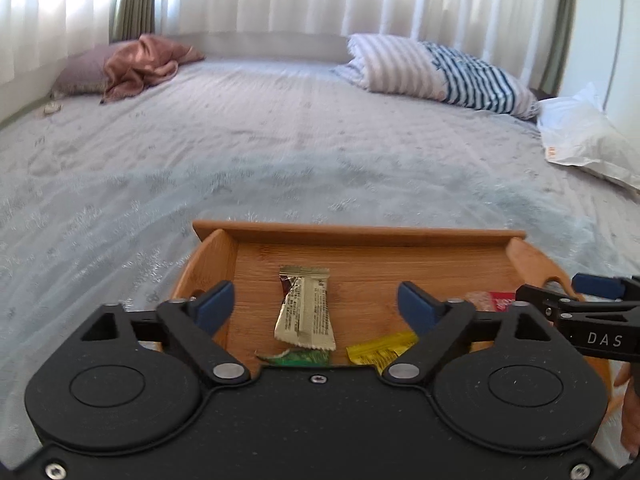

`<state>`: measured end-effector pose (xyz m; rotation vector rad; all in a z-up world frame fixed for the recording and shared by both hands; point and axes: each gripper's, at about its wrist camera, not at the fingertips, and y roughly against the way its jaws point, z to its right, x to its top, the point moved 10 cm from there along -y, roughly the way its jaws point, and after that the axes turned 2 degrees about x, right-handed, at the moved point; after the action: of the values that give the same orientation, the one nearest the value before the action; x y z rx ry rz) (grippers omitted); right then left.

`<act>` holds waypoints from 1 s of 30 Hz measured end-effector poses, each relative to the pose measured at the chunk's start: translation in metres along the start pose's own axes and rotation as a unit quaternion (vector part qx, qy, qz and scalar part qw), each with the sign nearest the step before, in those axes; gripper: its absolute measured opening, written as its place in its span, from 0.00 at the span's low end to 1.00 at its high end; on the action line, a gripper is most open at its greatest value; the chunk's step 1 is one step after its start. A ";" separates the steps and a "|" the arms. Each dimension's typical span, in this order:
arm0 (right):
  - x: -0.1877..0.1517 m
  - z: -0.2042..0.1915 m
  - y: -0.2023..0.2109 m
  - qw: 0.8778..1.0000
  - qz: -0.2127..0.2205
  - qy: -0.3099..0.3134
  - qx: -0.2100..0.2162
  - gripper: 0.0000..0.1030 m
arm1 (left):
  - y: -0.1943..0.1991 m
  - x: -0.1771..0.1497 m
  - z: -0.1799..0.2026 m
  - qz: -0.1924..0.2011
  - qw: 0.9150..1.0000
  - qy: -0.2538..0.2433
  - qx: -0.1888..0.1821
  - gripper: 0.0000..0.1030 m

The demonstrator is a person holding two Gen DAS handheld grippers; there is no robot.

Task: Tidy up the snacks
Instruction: 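Open both grippers to release the bar and Biscoff packet onto the tray, then move both grippers back toward the remaining snacks beside the tray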

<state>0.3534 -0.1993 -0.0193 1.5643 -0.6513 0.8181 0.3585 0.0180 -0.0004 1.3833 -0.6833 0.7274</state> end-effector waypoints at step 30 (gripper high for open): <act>-0.138 0.002 0.191 0.994 0.095 0.054 0.007 1.00 | 0.196 -0.160 0.046 0.013 0.987 -0.080 -0.138 1.00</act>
<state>0.1208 -0.2352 -0.0160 1.4749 -0.7226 1.0443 0.1052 -0.0276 -0.0042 1.1871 -0.8954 0.5232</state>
